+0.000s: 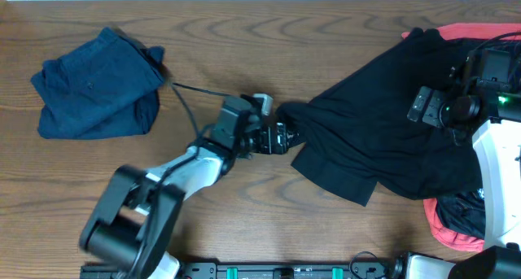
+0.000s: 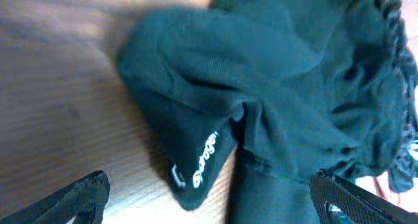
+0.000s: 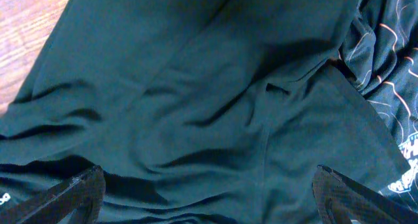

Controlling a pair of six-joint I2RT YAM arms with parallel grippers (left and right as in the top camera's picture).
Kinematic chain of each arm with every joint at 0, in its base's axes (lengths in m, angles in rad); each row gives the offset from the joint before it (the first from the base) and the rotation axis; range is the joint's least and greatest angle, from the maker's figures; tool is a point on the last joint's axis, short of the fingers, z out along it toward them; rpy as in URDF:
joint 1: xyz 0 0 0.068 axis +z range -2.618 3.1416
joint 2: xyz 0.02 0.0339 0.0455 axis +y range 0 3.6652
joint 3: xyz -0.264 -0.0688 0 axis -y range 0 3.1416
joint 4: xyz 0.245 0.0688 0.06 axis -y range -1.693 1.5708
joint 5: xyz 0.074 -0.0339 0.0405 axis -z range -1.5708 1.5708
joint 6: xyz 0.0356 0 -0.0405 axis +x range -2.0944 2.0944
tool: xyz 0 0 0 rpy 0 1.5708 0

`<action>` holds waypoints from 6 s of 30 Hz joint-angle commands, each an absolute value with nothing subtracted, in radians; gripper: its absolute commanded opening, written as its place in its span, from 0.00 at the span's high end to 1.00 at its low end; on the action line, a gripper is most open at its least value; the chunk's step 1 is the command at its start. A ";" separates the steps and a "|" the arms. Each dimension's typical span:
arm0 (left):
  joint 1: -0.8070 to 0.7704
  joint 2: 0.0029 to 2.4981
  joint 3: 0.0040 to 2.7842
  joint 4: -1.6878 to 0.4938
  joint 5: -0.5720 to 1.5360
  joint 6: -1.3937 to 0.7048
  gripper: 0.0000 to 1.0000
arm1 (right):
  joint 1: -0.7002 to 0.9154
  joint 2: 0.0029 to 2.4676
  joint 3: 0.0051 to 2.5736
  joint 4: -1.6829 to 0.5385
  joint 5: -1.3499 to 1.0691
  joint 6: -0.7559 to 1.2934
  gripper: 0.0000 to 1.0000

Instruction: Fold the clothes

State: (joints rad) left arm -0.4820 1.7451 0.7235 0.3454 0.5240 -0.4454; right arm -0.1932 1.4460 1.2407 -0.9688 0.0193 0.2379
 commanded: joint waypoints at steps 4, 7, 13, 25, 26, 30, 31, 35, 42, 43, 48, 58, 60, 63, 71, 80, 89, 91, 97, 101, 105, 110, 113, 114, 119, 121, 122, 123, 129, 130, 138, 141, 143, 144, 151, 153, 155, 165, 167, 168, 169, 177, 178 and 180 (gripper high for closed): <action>-0.538 1.869 0.739 0.515 0.505 -0.448 0.25 | -0.199 1.436 1.246 -0.983 0.022 0.238 0.01; -0.546 1.874 0.739 0.528 0.495 -0.447 0.74 | -0.199 1.436 1.246 -0.984 0.022 0.238 0.01; -0.458 1.849 0.739 0.518 0.403 -0.447 0.94 | -0.199 1.436 1.246 -0.985 0.023 0.238 0.01; 0.002 1.749 1.160 0.419 0.268 -0.447 0.94 | -0.199 1.436 1.246 -0.999 0.021 0.239 0.01; 0.026 1.757 1.211 0.385 0.256 -0.447 0.94 | -0.199 1.436 1.246 -1.003 0.018 0.239 0.01; 0.100 1.789 1.389 0.184 0.333 -0.447 0.02 | -0.199 1.436 1.246 -1.015 0.018 0.239 0.01; 0.104 1.790 1.404 0.125 0.377 -0.447 0.02 | -0.199 1.436 1.246 -1.015 0.018 0.239 0.01; 0.096 1.788 1.406 -0.160 0.534 -0.447 0.02 | -0.199 1.436 1.246 -1.014 0.018 0.238 0.01; -0.002 1.790 1.393 -0.711 0.541 -0.387 0.02 | -0.199 1.436 1.246 -1.014 0.019 0.217 0.01; -0.021 1.790 1.390 -0.755 0.536 -0.373 0.02 | -0.199 1.436 1.246 -1.013 0.019 0.210 0.01; -0.121 1.790 1.328 -0.887 0.381 -0.419 0.02 | -0.199 1.436 1.246 -1.009 0.012 0.208 0.01; -0.265 1.790 1.093 -0.719 0.354 -0.720 0.00 | -0.199 1.436 1.246 -1.014 -0.008 0.208 0.01; -0.281 1.790 1.069 -0.659 0.353 -0.745 0.02 | -0.199 1.436 1.246 -1.014 -0.008 0.208 0.01; -0.303 1.790 1.050 -0.592 0.332 -0.785 0.07 | -0.199 1.436 1.246 -1.014 -0.009 0.208 0.01; -0.363 1.790 1.048 -0.578 0.193 -0.865 0.10 | -0.199 1.436 1.246 -1.018 -0.020 0.208 0.01; -0.399 1.794 1.048 -0.579 0.113 -0.929 0.12 | -0.199 1.436 1.246 -1.018 -0.019 0.208 0.01; -0.399 1.794 1.032 -0.562 0.084 -0.957 0.13 | -0.199 1.436 1.246 -1.017 -0.019 0.208 0.01; -0.399 1.794 1.027 -0.562 0.084 -0.957 0.14 | -0.199 1.436 1.246 -1.017 -0.019 0.208 0.01; -0.399 1.794 1.004 -0.528 0.084 -0.957 0.17 | -0.199 1.436 1.246 -1.017 -0.019 0.208 0.01; -0.401 1.794 0.978 -0.501 0.084 -0.956 0.18 | -0.199 1.436 1.246 -1.018 -0.019 0.208 0.01; -0.401 1.798 0.945 -0.464 0.084 -0.956 0.18 | -0.199 1.436 1.246 -1.018 -0.020 0.208 0.01; -0.402 1.798 0.938 -0.459 0.092 -0.956 0.67 | -0.199 1.436 1.246 -1.017 -0.019 0.208 0.01; -0.405 1.797 0.938 -0.461 0.113 -0.956 0.71 | -0.199 1.436 1.246 -1.017 -0.019 0.208 0.01; -0.406 1.798 0.938 -0.462 0.117 -0.956 0.71 | -0.199 1.436 1.246 -1.017 -0.019 0.208 0.01; -0.405 1.797 0.938 -0.469 0.122 -0.944 0.94 | -0.199 1.436 1.246 -1.017 -0.019 0.208 0.01; -0.404 1.797 0.939 -0.469 0.115 -0.936 0.94 | -0.199 1.436 1.246 -1.017 -0.019 0.208 0.01; -0.400 1.794 0.940 -0.469 0.110 -0.921 0.94 | -0.199 1.436 1.246 -1.017 -0.019 0.207 0.01; -0.395 1.789 0.941 -0.469 0.110 -0.904 0.94 | -0.199 1.436 1.246 -1.017 -0.019 0.207 0.01; -0.344 1.646 0.950 -0.510 0.109 -0.733 0.94 | -0.198 1.436 1.246 -1.023 -0.028 0.158 0.01; -0.332 1.589 0.951 -0.542 0.094 -0.708 0.94 | -0.197 1.436 1.246 -1.021 -0.057 0.117 0.01; -0.257 1.213 0.951 -0.812 0.005 -0.669 0.94 | -0.109 1.504 1.246 -0.929 -0.199 0.013 0.01; -0.252 1.151 0.951 -0.869 -0.002 -0.670 0.94 | -0.064 1.570 1.246 -0.842 -0.200 0.047 0.01; -0.252 1.139 0.951 -0.892 -0.011 -0.669 0.94 | -0.043 1.622 1.246 -0.788 -0.222 0.078 0.01; -0.252 1.139 0.951 -0.902 -0.014 -0.670 0.94 | -0.035 1.653 1.246 -0.764 -0.246 0.089 0.01; -0.252 1.170 0.950 -0.920 -0.020 -0.670 0.94 | -0.018 1.862 1.246 -0.668 -0.296 0.221 0.03; -0.252 1.182 0.950 -0.920 -0.020 -0.670 0.94 | -0.018 1.905 1.246 -0.646 -0.297 0.249 0.03; -0.252 1.192 0.950 -0.920 -0.020 -0.670 0.94 | -0.016 1.945 1.246 -0.616 -0.297 0.274 0.03; -0.252 1.210 0.950 -0.919 -0.020 -0.670 0.94 | 0.015 2.067 1.246 -0.442 -0.289 0.348 0.17; -0.252 1.210 0.950 -0.919 -0.020 -0.670 0.94 | 0.014 2.076 1.246 -0.426 -0.288 0.355 0.27; -0.252 1.210 0.950 -0.919 -0.020 -0.670 0.94 | 0.014 2.076 1.246 -0.426 -0.284 0.357 0.34; -0.252 1.210 0.950 -0.920 -0.020 -0.670 0.94 | 0.014 2.076 1.246 -0.427 -0.272 0.364 0.42; -0.252 1.210 0.950 -0.919 -0.020 -0.669 0.94 | 0.004 2.070 1.246 -0.426 -0.243 0.374 0.99; -0.252 1.210 0.950 -0.919 -0.020 -0.670 0.94 | 0.002 2.067 1.246 -0.430 -0.243 0.374 0.99; -0.252 1.210 0.950 -0.919 -0.020 -0.669 0.94 | -0.006 2.051 1.246 -0.442 -0.243 0.374 0.99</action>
State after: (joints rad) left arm -0.2569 1.2064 0.9539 -0.9157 -0.0010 -0.6796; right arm 0.0029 2.0365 1.2633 -0.4175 -0.2668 0.3599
